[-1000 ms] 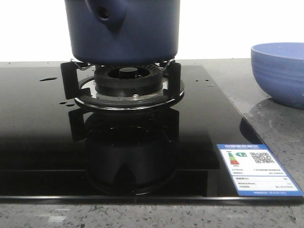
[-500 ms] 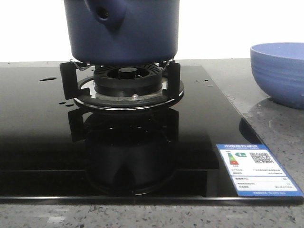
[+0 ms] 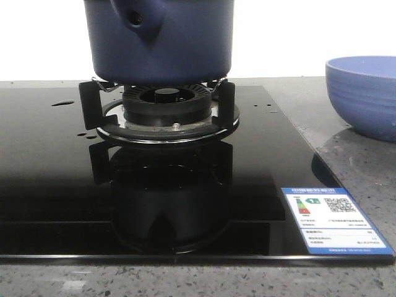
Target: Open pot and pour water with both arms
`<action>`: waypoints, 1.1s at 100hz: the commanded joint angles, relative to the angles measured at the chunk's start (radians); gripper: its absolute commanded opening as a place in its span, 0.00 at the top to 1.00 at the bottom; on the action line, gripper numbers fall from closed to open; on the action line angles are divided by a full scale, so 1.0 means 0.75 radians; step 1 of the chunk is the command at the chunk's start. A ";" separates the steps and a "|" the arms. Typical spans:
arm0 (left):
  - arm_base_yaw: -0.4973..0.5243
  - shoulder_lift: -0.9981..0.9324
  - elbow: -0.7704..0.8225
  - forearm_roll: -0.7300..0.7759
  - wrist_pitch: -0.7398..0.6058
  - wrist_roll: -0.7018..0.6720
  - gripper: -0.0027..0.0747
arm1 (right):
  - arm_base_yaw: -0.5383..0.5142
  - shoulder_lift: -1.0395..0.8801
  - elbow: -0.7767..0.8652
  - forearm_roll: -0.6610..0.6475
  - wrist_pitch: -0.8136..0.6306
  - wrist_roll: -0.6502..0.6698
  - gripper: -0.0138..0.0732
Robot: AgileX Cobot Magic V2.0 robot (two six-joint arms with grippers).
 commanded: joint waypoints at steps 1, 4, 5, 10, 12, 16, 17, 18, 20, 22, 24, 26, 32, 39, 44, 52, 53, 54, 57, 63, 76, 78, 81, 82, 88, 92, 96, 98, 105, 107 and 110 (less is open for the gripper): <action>0.007 -0.034 0.044 0.001 -0.089 -0.013 0.99 | 0.003 0.006 -0.035 0.003 -0.057 -0.018 0.89; 0.007 -0.034 0.044 0.001 -0.092 -0.013 0.99 | 0.003 0.006 -0.035 0.003 -0.057 -0.018 0.89; 0.007 -0.034 0.044 0.001 -0.092 -0.013 0.99 | 0.003 0.006 -0.035 0.003 -0.057 -0.018 0.89; 0.007 -0.034 0.044 0.001 -0.092 -0.013 0.99 | 0.003 0.006 -0.035 0.003 -0.059 -0.018 0.89; 0.007 -0.034 0.044 0.001 -0.092 -0.013 0.99 | 0.003 0.006 -0.035 0.003 -0.059 -0.018 0.89; 0.007 -0.034 0.044 0.001 -0.092 -0.013 0.99 | 0.003 0.006 -0.035 0.003 -0.059 -0.018 0.89; 0.007 -0.034 0.044 0.001 -0.092 -0.013 0.99 | 0.003 0.006 -0.035 0.003 -0.058 -0.018 0.89; 0.007 -0.034 0.044 0.001 -0.092 -0.013 0.99 | 0.003 0.006 -0.035 0.003 -0.058 -0.018 0.89; 0.007 -0.034 0.044 0.001 -0.092 -0.013 0.99 | 0.003 0.006 -0.035 0.003 -0.058 -0.018 0.89; 0.007 -0.034 0.044 0.001 -0.092 -0.013 0.99 | 0.003 0.006 -0.035 0.003 -0.058 -0.018 0.89; 0.007 -0.034 0.044 0.001 -0.092 -0.013 0.99 | 0.003 0.006 -0.035 0.003 -0.058 -0.018 0.89; 0.007 -0.034 0.044 0.001 -0.092 -0.013 0.99 | 0.003 0.006 -0.035 0.003 -0.058 -0.018 0.89; 0.007 -0.034 0.044 0.001 -0.092 -0.013 0.99 | 0.003 0.006 -0.035 0.003 -0.058 -0.018 0.89; 0.007 -0.034 0.044 0.001 -0.092 -0.013 0.99 | 0.003 0.006 -0.035 0.003 -0.058 -0.018 0.89; 0.007 -0.034 0.044 0.001 -0.092 -0.013 0.99 | 0.003 0.006 -0.035 0.003 -0.058 -0.018 0.89; 0.007 -0.034 0.044 0.001 -0.092 -0.013 0.99 | 0.003 0.006 -0.035 0.003 -0.058 -0.018 0.89; 0.007 -0.034 0.044 0.001 -0.092 -0.013 0.99 | 0.003 0.006 -0.035 0.003 -0.058 -0.018 0.89; 0.007 -0.034 0.044 0.001 -0.092 -0.013 0.99 | 0.003 0.006 -0.035 0.003 -0.058 -0.018 0.89; 0.007 -0.034 0.044 0.001 -0.092 -0.013 0.99 | 0.003 0.006 -0.035 0.003 -0.058 -0.018 0.89; 0.007 -0.034 0.044 0.001 -0.092 -0.013 0.99 | 0.003 0.006 -0.035 0.003 -0.058 -0.018 0.89; 0.007 -0.034 0.044 0.001 -0.092 -0.013 0.99 | 0.003 0.006 -0.035 0.003 -0.058 -0.018 0.89; 0.007 -0.034 0.044 0.001 -0.092 -0.013 0.99 | 0.003 0.006 -0.035 0.003 -0.058 -0.018 0.89; 0.007 -0.034 0.044 0.001 -0.092 -0.013 0.99 | 0.003 0.006 -0.035 0.003 -0.058 -0.018 0.89; 0.007 -0.034 0.044 0.001 -0.092 -0.013 0.99 | 0.003 0.006 -0.035 0.003 -0.061 -0.018 0.89; 0.007 -0.034 0.044 0.001 -0.092 -0.013 0.99 | 0.003 0.006 -0.035 0.003 -0.061 -0.018 0.89; 0.007 -0.034 0.044 0.001 -0.092 -0.013 0.99 | 0.003 0.006 -0.035 -0.015 -0.061 -0.016 0.89; 0.007 -0.034 0.044 0.001 -0.092 -0.013 0.99 | 0.003 0.000 -0.035 -0.105 -0.061 0.035 0.89; 0.007 -0.034 0.044 0.001 -0.092 -0.013 0.99 | 0.003 0.000 -0.035 -0.196 -0.061 0.106 0.89; 0.007 -0.034 0.044 0.001 -0.092 -0.013 0.99 | -0.010 -0.005 -0.029 -0.560 -0.101 0.484 0.89; 0.007 -0.034 0.044 0.001 -0.092 -0.013 0.99 | -0.016 -0.005 -0.025 -0.681 -0.120 0.561 0.89; 0.007 -0.034 0.044 0.001 -0.092 -0.013 0.99 | -0.039 -0.005 -0.013 -0.815 -0.136 0.728 0.89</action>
